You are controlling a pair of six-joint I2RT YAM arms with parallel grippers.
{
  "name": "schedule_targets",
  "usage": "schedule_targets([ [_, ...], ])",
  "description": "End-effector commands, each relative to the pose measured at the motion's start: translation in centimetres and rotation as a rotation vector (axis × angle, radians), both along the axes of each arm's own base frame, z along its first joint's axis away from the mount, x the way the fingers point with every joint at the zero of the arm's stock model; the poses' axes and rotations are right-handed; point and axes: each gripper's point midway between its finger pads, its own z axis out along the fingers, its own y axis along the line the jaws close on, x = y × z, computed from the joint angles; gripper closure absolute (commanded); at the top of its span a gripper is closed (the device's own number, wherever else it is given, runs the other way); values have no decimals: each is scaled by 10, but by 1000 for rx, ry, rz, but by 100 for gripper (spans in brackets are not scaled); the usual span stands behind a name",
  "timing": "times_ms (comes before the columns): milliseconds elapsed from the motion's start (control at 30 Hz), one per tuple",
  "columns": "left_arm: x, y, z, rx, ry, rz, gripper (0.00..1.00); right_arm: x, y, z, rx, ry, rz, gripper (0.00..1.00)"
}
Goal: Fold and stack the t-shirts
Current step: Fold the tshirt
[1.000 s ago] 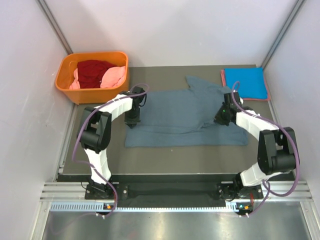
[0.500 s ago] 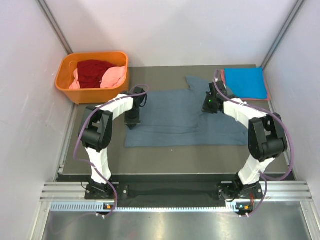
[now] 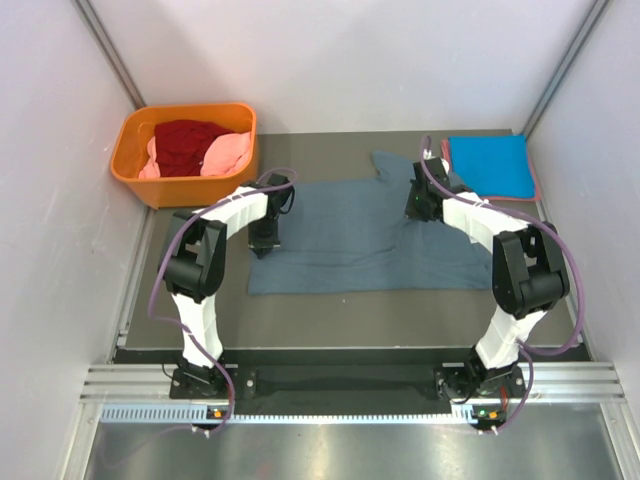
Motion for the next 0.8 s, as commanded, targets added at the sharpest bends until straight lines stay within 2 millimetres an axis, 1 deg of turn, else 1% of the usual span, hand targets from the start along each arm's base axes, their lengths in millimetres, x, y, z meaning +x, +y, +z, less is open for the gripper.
schedule_targets([
  [0,5,8,18,40,-37,33,100,18,5,28,-3,-103,-7,100],
  [67,4,11,22,57,-35,37,100,19,6,32,5,-120,-12,100],
  [200,2,20,25,107,-38,49,100,19,6,35,9,-126,-17,100],
  [233,-1,25,24,131,-36,53,100,19,6,34,6,-123,-14,100],
  [300,-2,27,23,128,-34,62,100,19,-1,31,-24,-117,-33,100],
  [433,-4,29,16,131,-18,69,100,19,-3,29,-41,-115,-24,100],
  [600,-2,26,12,119,-14,73,99,27,12,44,15,-167,32,100],
  [700,-1,25,13,114,-18,74,92,34,24,50,53,-192,70,100],
  [733,-2,25,14,113,-16,74,87,34,31,45,75,-179,97,100],
  [767,-2,25,16,111,-19,73,83,35,36,45,88,-178,118,100],
])
